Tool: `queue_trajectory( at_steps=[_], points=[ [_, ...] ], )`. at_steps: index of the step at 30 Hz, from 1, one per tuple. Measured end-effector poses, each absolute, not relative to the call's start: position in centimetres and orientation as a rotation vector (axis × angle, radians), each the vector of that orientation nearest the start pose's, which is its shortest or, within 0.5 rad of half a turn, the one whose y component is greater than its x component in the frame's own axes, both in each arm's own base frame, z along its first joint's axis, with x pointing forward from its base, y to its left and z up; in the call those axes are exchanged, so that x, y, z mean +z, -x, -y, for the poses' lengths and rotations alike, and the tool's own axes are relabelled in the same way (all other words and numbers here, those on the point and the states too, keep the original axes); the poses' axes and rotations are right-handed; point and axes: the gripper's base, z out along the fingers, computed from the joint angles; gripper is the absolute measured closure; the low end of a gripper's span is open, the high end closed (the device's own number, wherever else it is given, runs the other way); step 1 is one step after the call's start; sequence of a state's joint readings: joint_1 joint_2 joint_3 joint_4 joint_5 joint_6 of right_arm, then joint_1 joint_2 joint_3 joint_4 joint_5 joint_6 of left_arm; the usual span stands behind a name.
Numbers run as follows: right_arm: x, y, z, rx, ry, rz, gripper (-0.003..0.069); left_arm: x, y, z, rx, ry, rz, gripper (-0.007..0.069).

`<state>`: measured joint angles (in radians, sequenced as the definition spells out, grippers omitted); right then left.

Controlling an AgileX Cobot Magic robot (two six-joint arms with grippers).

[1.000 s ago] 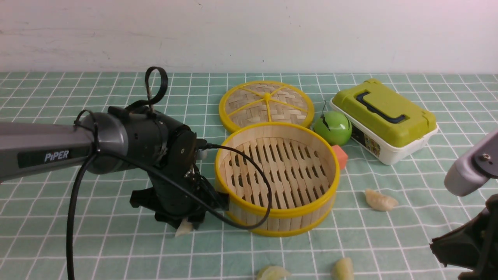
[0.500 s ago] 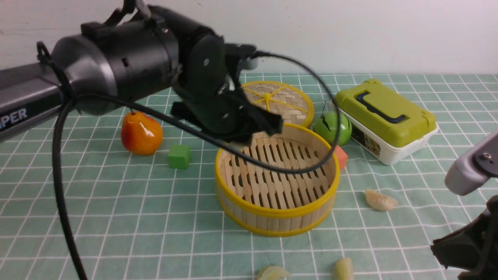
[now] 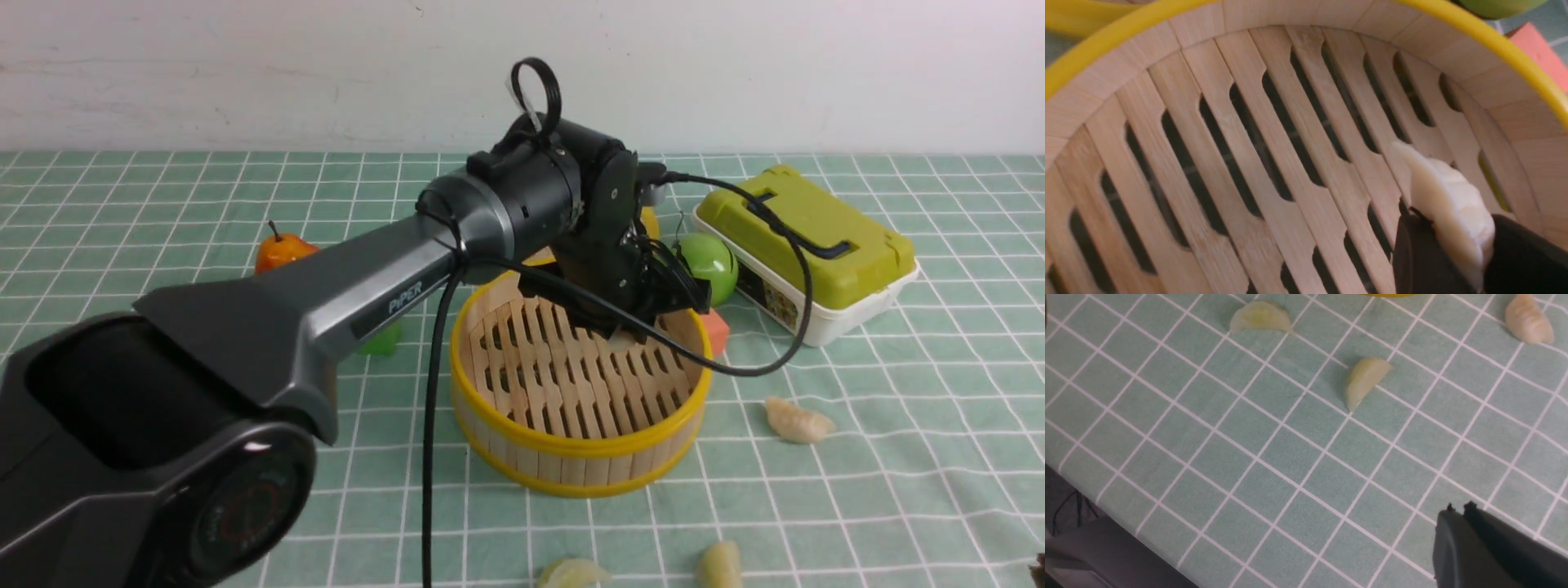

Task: Put the dumplings into the steamer on the table with the blue tablecloth.
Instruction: 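Place the dumpling into the bamboo steamer basket with the left gripper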

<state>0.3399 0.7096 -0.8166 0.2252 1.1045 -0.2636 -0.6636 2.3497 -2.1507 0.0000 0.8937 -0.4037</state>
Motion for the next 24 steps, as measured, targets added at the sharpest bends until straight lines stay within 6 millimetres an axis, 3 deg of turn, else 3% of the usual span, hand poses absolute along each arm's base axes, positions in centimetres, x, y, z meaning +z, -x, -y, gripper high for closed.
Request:
queue_trajectory(
  at_steps=[2, 7, 10, 13, 14, 17, 19, 21, 24],
  points=[
    [33.8, -9.2, -5.0, 0.305, 0.683, -2.366, 0.0636, 20.5, -41.6, 32.6, -0.383, -0.327, -2.623, 0.0428],
    [34.1, -8.7, -4.4, 0.249, 0.659, -2.342, 0.0629, 20.6, -41.4, 32.3, -0.359, -0.318, -2.668, 0.0281],
    [34.1, -8.7, -4.3, 0.244, 0.657, -2.341, 0.0625, 23.2, -40.8, 31.9, -0.333, -0.361, -2.686, 0.0178],
    [34.1, -8.7, -4.4, 0.245, 0.656, -2.338, 0.0622, 25.9, -40.0, 31.3, -0.315, -0.427, -2.679, 0.014],
    [34.2, -8.7, -4.4, 0.25, 0.653, -2.333, 0.0619, 28.8, -39.0, 30.6, -0.325, -0.49, -2.658, 0.0125],
    [34.3, -8.8, -4.5, 0.258, 0.647, -2.319, 0.0618, 33.3, -36.7, 29.4, -0.385, -0.6, -2.593, 0.0118],
    [34.3, -8.8, -4.5, 0.26, 0.645, -2.315, 0.0618, 34.5, -35.8, 28.9, -0.399, -0.637, -2.569, 0.0118],
    [34.4, -8.8, -4.5, 0.269, 0.641, -2.309, 0.0616, 35.2, -33.7, 27.6, -0.412, -0.723, -2.585, 0.0118],
    [34.4, -8.8, -4.6, 0.278, 0.639, -2.307, 0.0616, 33.4, -31.3, 26.2, -0.388, -0.803, -2.679, 0.0118]
  ],
)
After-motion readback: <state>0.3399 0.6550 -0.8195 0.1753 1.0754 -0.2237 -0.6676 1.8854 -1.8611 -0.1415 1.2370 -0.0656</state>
